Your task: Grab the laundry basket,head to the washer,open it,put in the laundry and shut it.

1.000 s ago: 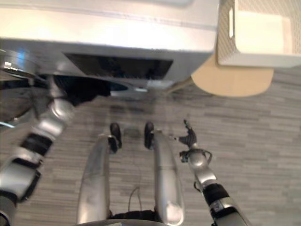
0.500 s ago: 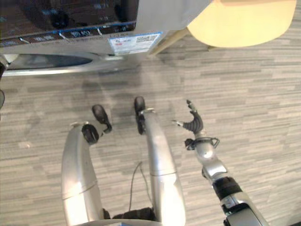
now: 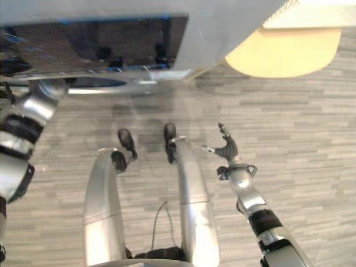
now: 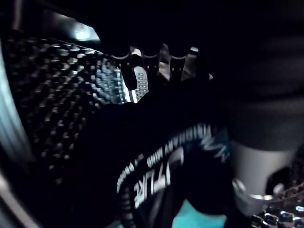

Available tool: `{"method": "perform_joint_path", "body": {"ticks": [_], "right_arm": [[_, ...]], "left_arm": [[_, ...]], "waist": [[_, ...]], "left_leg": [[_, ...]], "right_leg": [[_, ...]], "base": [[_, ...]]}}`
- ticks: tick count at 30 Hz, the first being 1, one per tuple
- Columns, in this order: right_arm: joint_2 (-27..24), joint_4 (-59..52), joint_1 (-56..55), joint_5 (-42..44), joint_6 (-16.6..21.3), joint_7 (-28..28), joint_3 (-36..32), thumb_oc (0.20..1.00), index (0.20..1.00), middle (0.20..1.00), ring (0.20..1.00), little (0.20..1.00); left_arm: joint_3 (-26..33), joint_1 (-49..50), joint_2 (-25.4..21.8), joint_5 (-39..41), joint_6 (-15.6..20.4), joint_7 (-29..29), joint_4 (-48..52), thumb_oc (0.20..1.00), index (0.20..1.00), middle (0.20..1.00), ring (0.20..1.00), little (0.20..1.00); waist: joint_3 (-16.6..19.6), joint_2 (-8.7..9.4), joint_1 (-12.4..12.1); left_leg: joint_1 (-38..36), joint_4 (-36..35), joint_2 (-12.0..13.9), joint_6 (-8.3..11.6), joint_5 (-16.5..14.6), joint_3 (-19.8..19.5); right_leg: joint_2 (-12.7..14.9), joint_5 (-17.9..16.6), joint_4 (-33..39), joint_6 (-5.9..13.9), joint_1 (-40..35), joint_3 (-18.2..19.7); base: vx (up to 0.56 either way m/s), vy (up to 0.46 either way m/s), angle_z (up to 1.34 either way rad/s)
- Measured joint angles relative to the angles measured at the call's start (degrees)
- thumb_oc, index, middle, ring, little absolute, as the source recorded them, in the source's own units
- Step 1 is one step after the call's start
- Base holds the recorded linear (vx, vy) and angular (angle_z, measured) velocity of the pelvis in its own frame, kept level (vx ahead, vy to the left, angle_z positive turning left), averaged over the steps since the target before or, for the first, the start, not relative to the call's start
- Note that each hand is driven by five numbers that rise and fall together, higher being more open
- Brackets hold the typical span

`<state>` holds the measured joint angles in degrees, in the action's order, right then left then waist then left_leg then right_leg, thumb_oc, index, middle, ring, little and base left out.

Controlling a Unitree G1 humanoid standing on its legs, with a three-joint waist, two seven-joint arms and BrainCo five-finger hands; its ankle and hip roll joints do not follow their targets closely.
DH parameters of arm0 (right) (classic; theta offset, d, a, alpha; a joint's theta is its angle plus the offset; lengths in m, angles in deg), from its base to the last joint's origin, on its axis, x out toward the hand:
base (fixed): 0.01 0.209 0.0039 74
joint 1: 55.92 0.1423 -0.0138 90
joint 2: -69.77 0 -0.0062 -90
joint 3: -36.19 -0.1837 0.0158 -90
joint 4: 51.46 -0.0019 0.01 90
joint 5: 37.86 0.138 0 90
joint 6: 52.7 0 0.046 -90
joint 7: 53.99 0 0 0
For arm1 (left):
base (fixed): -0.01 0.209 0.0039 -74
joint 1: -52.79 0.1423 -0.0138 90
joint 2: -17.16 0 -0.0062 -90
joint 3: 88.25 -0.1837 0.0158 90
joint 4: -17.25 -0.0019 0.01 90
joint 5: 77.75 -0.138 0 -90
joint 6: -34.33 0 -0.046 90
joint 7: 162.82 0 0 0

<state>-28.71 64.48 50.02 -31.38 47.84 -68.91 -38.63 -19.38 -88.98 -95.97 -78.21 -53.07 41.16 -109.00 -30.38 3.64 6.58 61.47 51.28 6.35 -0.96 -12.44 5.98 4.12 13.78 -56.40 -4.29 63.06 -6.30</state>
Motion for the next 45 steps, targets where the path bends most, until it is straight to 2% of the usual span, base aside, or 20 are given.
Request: {"method": "perform_joint_path", "body": {"ticks": [1,2,3,7,9,16,18,21,26,30,33,34,36,37,39,40,41,42,44,45], "right_arm": [[0.8,1.6,-1.5,-0.3,-0.5,-0.8,1.5,1.0,1.0,1.0,1.0,1.0],[1.9,2.9,-3.1,-1.5,-0.9,-1.0,1.5,1.0,1.0,1.0,1.0,1.0],[2.9,4.2,-3.3,-2.0,-1.5,-1.1,1.6,1.0,1.0,1.0,1.0,1.0],[4.4,7.2,-3.8,-4.0,-3.7,-1.2,0.8,1.0,1.0,1.0,1.0,1.0],[5.1,11.2,-4.1,-5.0,-5.0,-1.0,0.8,1.0,1.0,1.0,1.0,1.0],[6.4,18.2,-7.5,-6.5,-7.1,0.6,-0.9,1.0,1.0,1.0,1.0,1.0],[6.5,20.5,-10.2,-6.5,-7.0,1.4,-1.4,1.0,1.0,1.0,1.0,1.0],[6.6,24.1,-12.2,-6.6,-7.8,1.7,-2.2,1.0,1.0,1.0,1.0,1.0],[6.3,25.4,-11.9,-8.8,-8.2,2.7,-1.7,1.0,1.0,1.0,1.0,1.0],[6.7,29.2,-12.2,-8.8,-8.5,3.2,-0.8,1.0,1.0,1.0,1.0,1.0],[7.2,30.4,-13.1,-8.8,-8.7,3.4,-0.9,1.0,1.0,1.0,1.0,1.0],[7.3,30.7,-12.9,-8.8,-8.6,3.5,-0.9,1.0,1.0,1.0,1.0,1.0],[7.1,31.6,-12.1,-8.8,-8.6,3.5,-1.4,1.0,1.0,1.0,1.0,1.0],[7.1,31.7,-11.7,-8.8,-8.6,3.6,-1.3,1.0,1.0,1.0,1.0,1.0],[6.8,31.8,-11.1,-8.8,-8.6,3.5,-1.3,1.0,1.0,1.0,1.0,1.0],[6.6,31.9,-11.0,-8.8,-8.5,3.2,-1.2,1.0,1.0,1.0,1.0,1.0],[6.1,33.3,-11.0,-8.8,-8.7,3.1,-1.2,1.0,1.0,1.0,1.0,1.0],[6.0,34.1,-11.1,-8.8,-9.1,3.0,-1.3,1.0,1.0,1.0,1.0,1.0],[6.0,34.3,-10.8,-8.8,-9.2,2.4,-1.4,1.0,1.0,1.0,1.0,1.0],[6.1,34.2,-10.9,-8.7,-9.2,2.4,-1.5,1.0,1.0,1.0,1.0,1.0]], "left_arm": [[2.7,10.8,6.3,1.6,1.2,0.5,2.5,1.0,1.0,1.0,1.0,1.0],[2.9,17.4,9.4,2.4,1.6,-0.1,4.9,1.0,1.0,1.0,1.0,1.0],[6.1,24.2,12.1,2.7,2.3,-0.5,8.2,1.0,1.0,1.0,1.0,1.0],[7.2,41.4,17.5,6.2,2.2,-2.7,6.7,1.0,1.0,1.0,1.0,1.0],[8.4,47.3,19.2,6.7,1.9,-4.0,2.3,1.0,1.0,1.0,1.0,1.0],[12.1,52.6,21.0,6.5,1.0,-7.4,-9.0,1.0,1.0,1.0,1.0,1.0],[12.0,53.5,21.8,6.4,0.9,-8.8,-12.6,1.0,1.0,1.0,1.0,1.0],[11.8,53.2,22.0,6.0,0.5,-10.2,-15.6,1.0,1.0,1.0,1.0,1.0],[11.1,52.1,21.9,4.2,-0.1,-10.7,-16.6,1.0,1.0,1.0,1.0,1.0],[10.1,46.3,21.2,4.1,0.2,-10.1,-16.0,1.0,1.0,1.0,1.0,1.0],[10.7,47.0,20.8,4.1,0.8,-10.0,-15.4,1.0,1.0,1.0,1.0,1.0],[10.9,47.8,20.6,4.1,0.8,-10.0,-15.5,1.0,1.0,1.0,1.0,1.0],[10.5,48.9,21.7,4.1,0.7,-9.9,-15.6,1.0,1.0,1.0,1.0,1.0],[10.3,49.5,21.7,4.1,0.7,-9.9,-15.5,1.0,1.0,1.0,1.0,1.0],[10.3,52.0,22.4,4.2,0.6,-9.8,-15.5,1.0,1.0,1.0,1.0,1.0],[10.4,52.4,23.2,4.2,0.6,-9.7,-15.2,1.0,1.0,1.0,1.0,1.0],[10.2,51.4,23.7,4.2,0.7,-9.5,-13.7,1.0,1.0,1.0,1.0,1.0],[10.1,51.6,24.0,4.2,0.7,-9.4,-12.5,1.0,1.0,1.0,1.0,1.0],[9.7,51.6,23.9,4.2,0.5,-9.0,-9.4,1.0,1.0,1.0,1.0,1.0],[9.6,51.7,23.7,4.2,0.7,-8.8,-8.5,1.0,1.0,1.0,1.0,1.0]], "waist": [[4.1,-1.55,-1.6],[7.8,-0.91,-2.1],[9.1,-0.42,-2.2],[9.6,-0.25,-5.2],[9.8,-0.15,-5.2],[11.3,0.03,-6.1],[13.5,-0.49,-5.9],[16.6,-1.33,-5.2],[17.9,-1.42,-5.2],[17.5,-2.15,-5.2],[17.6,-2.43,-6.2],[17.8,-1.79,-7.3],[17.8,-3.79,-6.9],[17.6,-4.22,-7.1],[17.6,-5.86,-8.4],[17.4,-6.78,-8.5],[17.1,-7.47,-8.2],[17.1,-7.63,-9.3],[16.5,-6.76,-9.5],[16.3,-5.51,-9.7]], "left_leg": [[-3.3,-3.9,-0.4,0.87,1.0,-0.5],[-4.4,-6.4,-1.2,0.74,1.0,-0.6],[-7.5,-10.1,-1.5,1.69,2.3,-0.3],[-23.6,-24.3,-3.0,2.02,6.7,-0.4],[-34.1,-33.4,-3.5,2.6,10.3,-0.5],[-50.4,-44.3,-3.7,2.38,12.5,-0.5],[-53.7,-46.2,-4.0,2.38,12.5,-1.8],[-56.1,-49.0,-4.1,2.36,12.5,-1.5],[-57.9,-49.4,-4.7,1.71,12.4,1.4],[-55.5,-47.9,-3.9,0.3,12.3,1.3],[-56.4,-50.4,-3.4,0.0,13.7,0.9],[-56.2,-51.3,-3.5,1.13,14.5,0.8],[-54.4,-53.4,-1.5,1.83,17.1,-1.3],[-53.8,-53.9,-1.0,2.13,17.9,-1.7],[-51.5,-53.9,0.6,3.5,18.7,-2.3],[-49.3,-52.2,1.0,5.4,20.1,-3.8],[-47.0,-52.5,1.1,7.72,21.4,-6.2],[-46.8,-53.7,1.3,7.33,19.1,-6.2],[-46.6,-53.2,0.7,7.11,12.8,-6.1],[-46.7,-51.8,-0.5,6.53,12.8,-6.0]], "right_leg": [[0.1,0.2,2.8,0.15,-3.4,-0.5],[0.5,1.4,4.6,0.35,-4.2,-0.6],[0.6,0.6,7.7,1.06,-6.7,-0.8],[0.8,-0.2,17.2,1.55,-21.4,-2.0],[0.5,-1.8,23.5,1.96,-30.7,-3.0],[-1.3,-4.4,34.1,2.3,-46.4,-3.1],[-1.6,-4.4,37.1,2.38,-50.0,-2.6],[-2.3,-5.7,40.2,3.62,-51.7,-1.8],[-2.3,-8.3,39.7,5.75,-50.8,1.9],[-2.1,-7.9,38.7,6.75,-50.1,6.7],[-1.0,-5.4,37.9,9.2,-52.8,5.9],[-0.7,-4.5,42.2,8.25,-54.5,5.8],[-2.8,-8.3,49.8,7.71,-56.5,3.8],[-3.4,-10.1,50.5,7.39,-56.1,3.6],[-5.5,-10.1,50.1,6.19,-54.0,3.0],[-6.6,-10.1,49.1,5.95,-53.1,1.6],[-6.3,-9.7,48.3,3.46,-51.5,-0.6],[-6.7,-9.8,46.4,1.71,-50.4,-1.8],[-5.1,-9.0,44.3,0.32,-50.1,-4.1],[-3.7,-7.7,44.4,-0.07,-50.3,-4.6]], "base": [[-0.02,-0.043,0.34],[0.01,-0.065,0.33],[0.02,-0.023,0.32],[0.09,-0.03,0.24],[0.09,-0.015,0.19],[0.11,0.053,-0.09],[0.11,0.095,-0.15],[0.05,0.164,-0.12],[-0.18,0.09,-0.55],[-0.18,-0.072,-0.01],[-0.11,-0.187,0.04],[-0.12,-0.148,-0.06],[-0.15,-0.144,0.19],[-0.29,-0.234,0.29],[-0.27,-0.18,0.18],[-0.21,-0.098,0.81],[-0.18,-0.09,0.94],[-0.18,-0.09,1.07],[-0.05,-0.044,0.77],[-0.05,-0.042,0.56]]}}
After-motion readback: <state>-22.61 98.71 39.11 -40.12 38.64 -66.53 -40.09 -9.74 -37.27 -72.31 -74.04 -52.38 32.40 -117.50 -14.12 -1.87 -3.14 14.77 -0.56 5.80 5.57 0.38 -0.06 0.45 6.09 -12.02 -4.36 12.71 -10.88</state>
